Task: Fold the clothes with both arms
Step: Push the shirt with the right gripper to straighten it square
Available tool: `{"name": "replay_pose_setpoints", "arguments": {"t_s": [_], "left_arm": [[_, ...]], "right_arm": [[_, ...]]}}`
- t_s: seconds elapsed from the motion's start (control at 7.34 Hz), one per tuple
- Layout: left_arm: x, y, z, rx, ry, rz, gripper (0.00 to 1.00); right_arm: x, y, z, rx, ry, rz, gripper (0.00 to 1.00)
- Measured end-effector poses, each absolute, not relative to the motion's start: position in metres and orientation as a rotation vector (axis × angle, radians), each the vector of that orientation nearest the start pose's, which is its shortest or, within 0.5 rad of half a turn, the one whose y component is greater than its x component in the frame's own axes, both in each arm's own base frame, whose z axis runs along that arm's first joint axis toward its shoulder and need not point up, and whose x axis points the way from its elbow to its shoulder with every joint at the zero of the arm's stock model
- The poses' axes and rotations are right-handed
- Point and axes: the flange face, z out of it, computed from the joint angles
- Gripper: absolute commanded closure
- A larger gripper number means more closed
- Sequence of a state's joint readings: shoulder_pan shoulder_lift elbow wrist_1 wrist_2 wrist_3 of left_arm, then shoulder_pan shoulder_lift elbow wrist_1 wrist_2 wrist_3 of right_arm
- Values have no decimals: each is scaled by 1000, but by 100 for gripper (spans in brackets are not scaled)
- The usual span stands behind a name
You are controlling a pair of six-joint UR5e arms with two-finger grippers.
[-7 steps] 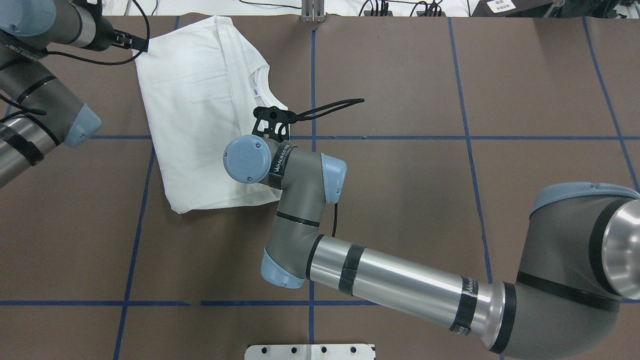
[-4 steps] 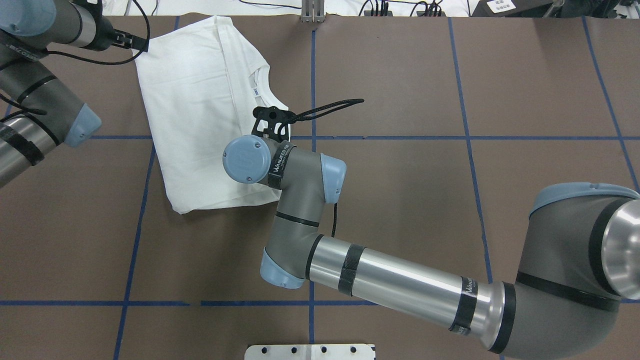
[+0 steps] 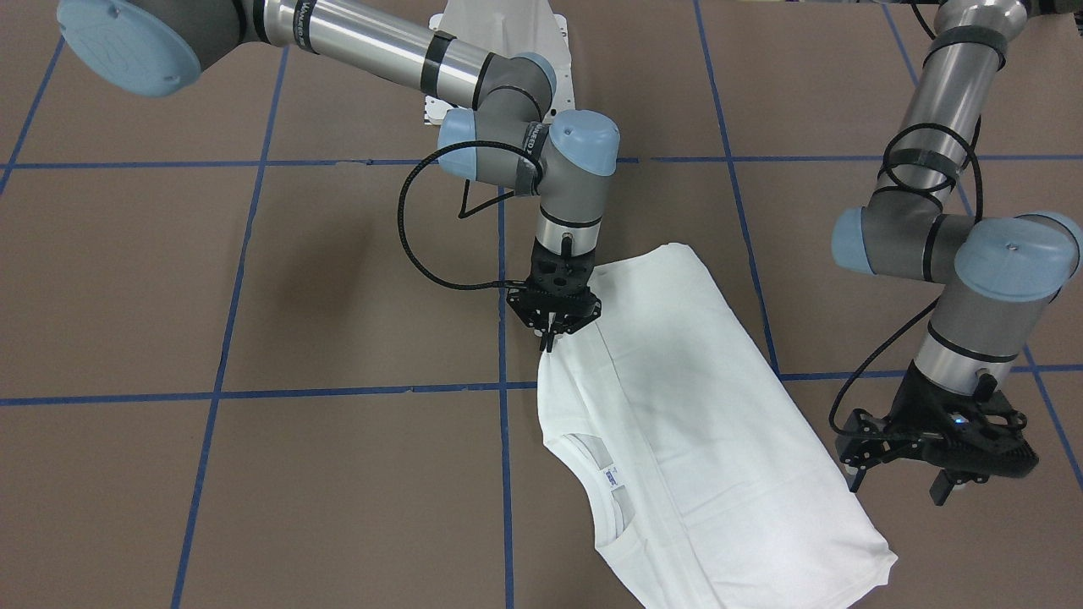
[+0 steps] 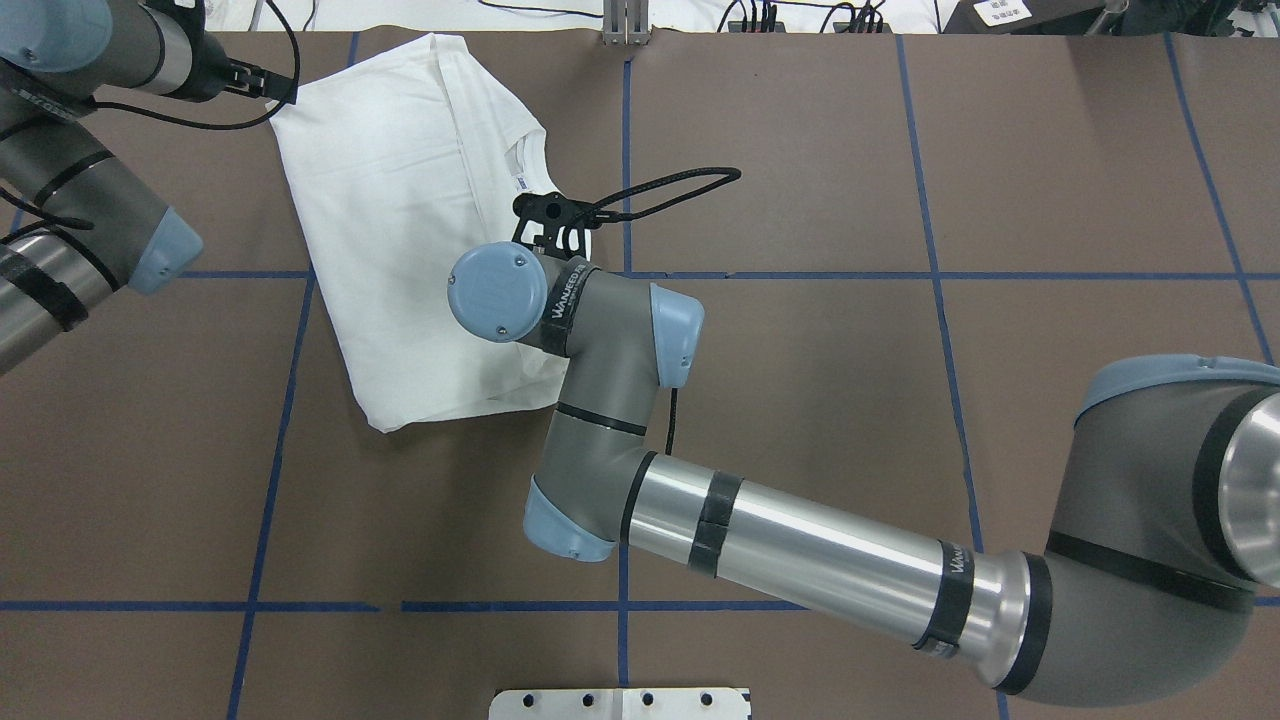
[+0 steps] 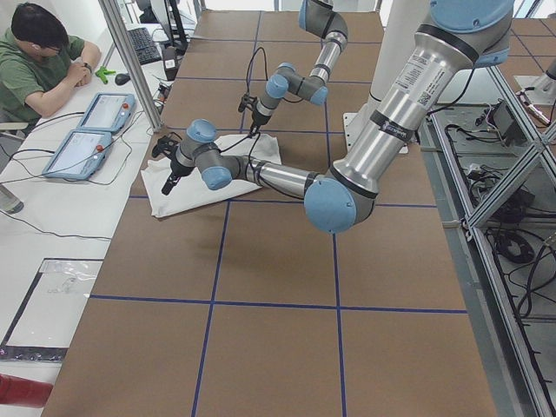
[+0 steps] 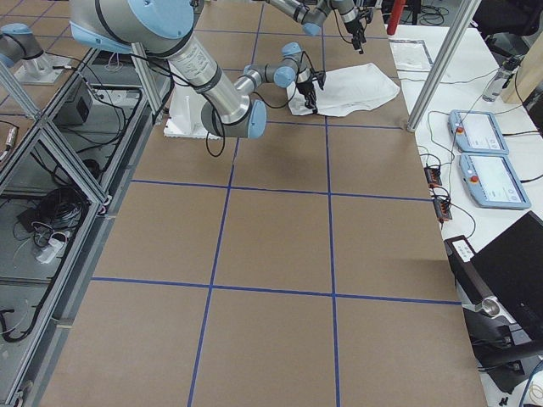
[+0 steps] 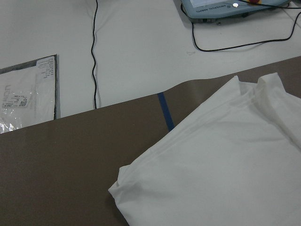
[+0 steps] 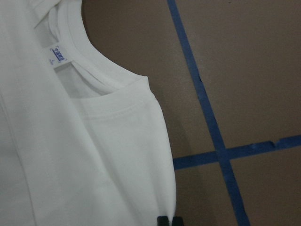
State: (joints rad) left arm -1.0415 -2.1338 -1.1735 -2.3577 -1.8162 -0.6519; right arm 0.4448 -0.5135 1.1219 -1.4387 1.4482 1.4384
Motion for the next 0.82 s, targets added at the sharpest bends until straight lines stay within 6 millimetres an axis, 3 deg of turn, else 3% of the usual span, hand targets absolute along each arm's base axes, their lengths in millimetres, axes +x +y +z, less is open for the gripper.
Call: {"name": "replay_pose_setpoints", "arguments": {"t_s": [0.27,0.41,0.54,0.68,0.82], "left_arm": [[284,-702,433,660,715,4,0],[284,-702,434,658,714,4,0],[284,-701,436,657,713,4,0],[284,-701,436,656,712,4,0],[284,-701,437,656,712,4,0]], "right_arm": [[-626,-467,202,313,-680,327,100],[-592,-437,219,320,-664,317,100],[-571,-399,220,324,-644,304,100],[-568,-363,215,319,-636,305,100],[-576,-330,209,312,-637,311,100]]}}
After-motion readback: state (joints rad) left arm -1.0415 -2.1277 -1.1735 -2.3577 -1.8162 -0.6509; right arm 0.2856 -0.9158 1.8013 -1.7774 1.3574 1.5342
